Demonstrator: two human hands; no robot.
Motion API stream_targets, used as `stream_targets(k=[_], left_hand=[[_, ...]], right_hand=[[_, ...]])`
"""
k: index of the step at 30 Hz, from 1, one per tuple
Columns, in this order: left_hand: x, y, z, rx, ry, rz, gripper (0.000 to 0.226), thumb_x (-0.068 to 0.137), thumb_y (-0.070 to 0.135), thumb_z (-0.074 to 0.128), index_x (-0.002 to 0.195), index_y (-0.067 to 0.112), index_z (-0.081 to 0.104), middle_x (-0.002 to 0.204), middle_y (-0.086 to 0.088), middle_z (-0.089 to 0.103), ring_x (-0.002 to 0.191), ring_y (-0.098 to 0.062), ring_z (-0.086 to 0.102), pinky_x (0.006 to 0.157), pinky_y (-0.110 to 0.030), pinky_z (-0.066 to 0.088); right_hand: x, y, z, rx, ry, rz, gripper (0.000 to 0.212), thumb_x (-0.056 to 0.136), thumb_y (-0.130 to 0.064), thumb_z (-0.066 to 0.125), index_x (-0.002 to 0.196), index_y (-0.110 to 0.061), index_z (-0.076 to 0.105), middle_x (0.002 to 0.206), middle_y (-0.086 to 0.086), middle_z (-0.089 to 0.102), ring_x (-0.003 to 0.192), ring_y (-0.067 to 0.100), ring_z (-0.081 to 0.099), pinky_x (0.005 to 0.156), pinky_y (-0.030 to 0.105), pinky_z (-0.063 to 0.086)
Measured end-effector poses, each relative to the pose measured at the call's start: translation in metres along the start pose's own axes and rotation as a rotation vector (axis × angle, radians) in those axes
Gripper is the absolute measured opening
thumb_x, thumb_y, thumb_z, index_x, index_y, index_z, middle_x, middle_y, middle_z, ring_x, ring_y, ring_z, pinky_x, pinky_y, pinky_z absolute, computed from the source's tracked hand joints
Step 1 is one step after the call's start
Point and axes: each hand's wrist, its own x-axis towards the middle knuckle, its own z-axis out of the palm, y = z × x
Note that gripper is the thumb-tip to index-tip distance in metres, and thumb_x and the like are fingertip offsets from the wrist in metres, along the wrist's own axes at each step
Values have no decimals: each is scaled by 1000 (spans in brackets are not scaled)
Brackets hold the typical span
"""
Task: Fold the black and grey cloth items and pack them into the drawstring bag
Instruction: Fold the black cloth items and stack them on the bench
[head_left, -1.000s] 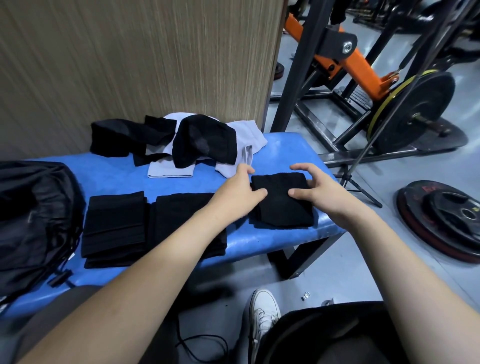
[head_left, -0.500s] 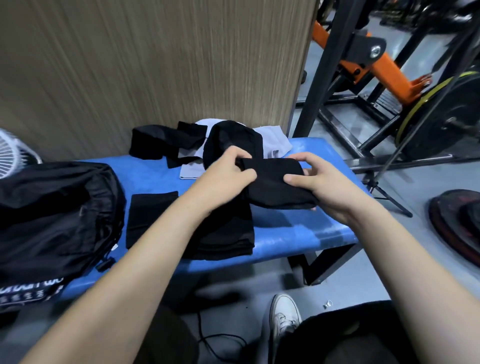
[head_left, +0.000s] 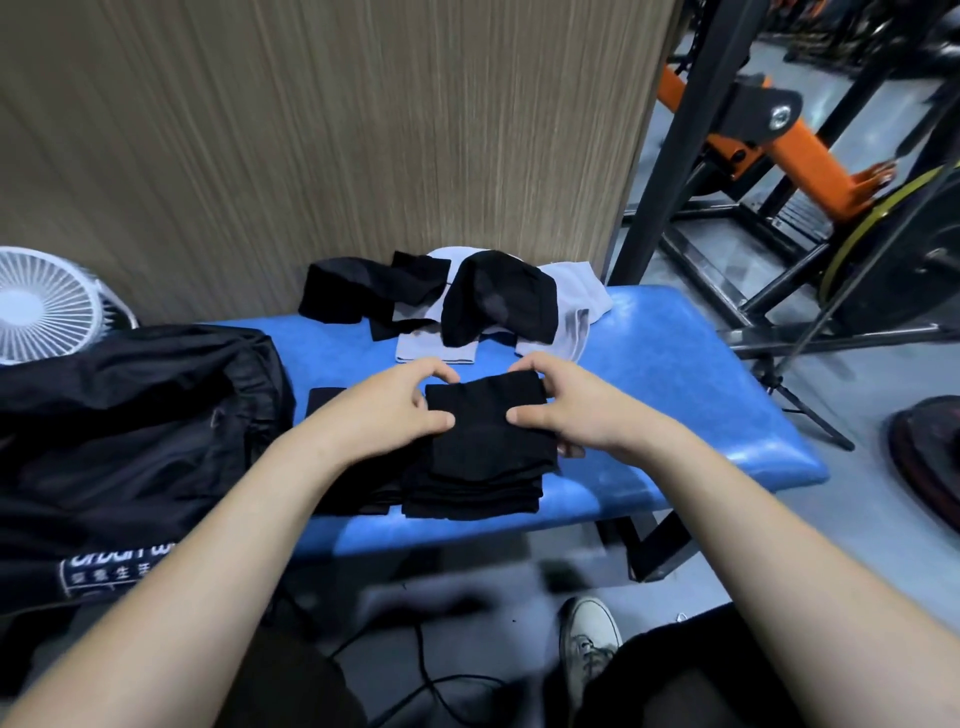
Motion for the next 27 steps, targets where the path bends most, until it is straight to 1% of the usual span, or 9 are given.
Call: stream_targets(k=[3,7,9,13,16,18,20,24,27], left_hand=[[-3,5,-3,37,25,8,31,92,34,64,119,43,52,68,9,55,54,-6,45,59,-26,36],[-8,6,-8,144,19,0,33,95,34,60,125,41,50,75,10,55,62,-6,48,58,-26,36],[-9,6,-7,245,18,-19,35,95,37,59,128,40,49,84,11,54,74,-8,51,63,-28,39],[-10,4,-1,333,172,40,48,96,42,55,141,38,41,120,11,38,116,-11,38,90,-31,42],[-14,8,1,383,206,235,63,98,48,49,155,34,25,157,12,17,147,-11,11,118,-33,22],[-17,11,10,475,156,312,72,99,55,42,159,29,13,167,10,-1,153,-10,-9,124,-31,2],[-17,9,23,581,86,309,78,99,60,34,160,23,3,167,7,-12,152,-9,-19,124,-29,-8],[-15,-9,35,636,-12,245,89,89,75,8,160,22,-7,167,7,-14,150,-6,-21,124,-33,-9],[-14,-17,38,662,-9,255,105,71,80,-11,159,23,-5,167,7,-10,152,-7,-17,124,-33,-8]], right_hand=[[2,-2,1,-32,21,8,27,92,-13,65,114,-20,52,88,16,52,58,25,38,41,26,29],[2,-3,4,-71,2,-3,29,92,-15,67,115,-20,50,86,13,54,54,23,41,41,25,32],[2,-4,5,-276,-9,-31,34,92,-23,69,120,-19,51,97,3,60,75,22,55,57,25,42],[1,-5,2,-622,68,-85,51,91,-43,67,133,-22,48,122,-1,48,109,18,52,90,33,44],[-6,-5,-1,-721,187,-295,56,91,-51,61,139,-25,48,132,-5,40,124,17,41,106,38,34],[-9,-4,2,-733,133,-361,65,88,-57,53,145,-27,43,148,-6,35,138,16,31,114,38,24],[-10,1,7,-780,35,-358,76,87,-60,48,153,-27,32,161,-5,22,149,14,15,121,38,13],[-7,15,13,-842,-148,-246,94,91,-62,56,160,-24,4,168,-7,-5,153,7,-10,124,33,-4],[-1,24,19,-851,-209,-230,108,85,-68,58,160,-23,-5,167,-8,-13,151,5,-17,125,35,-5]])
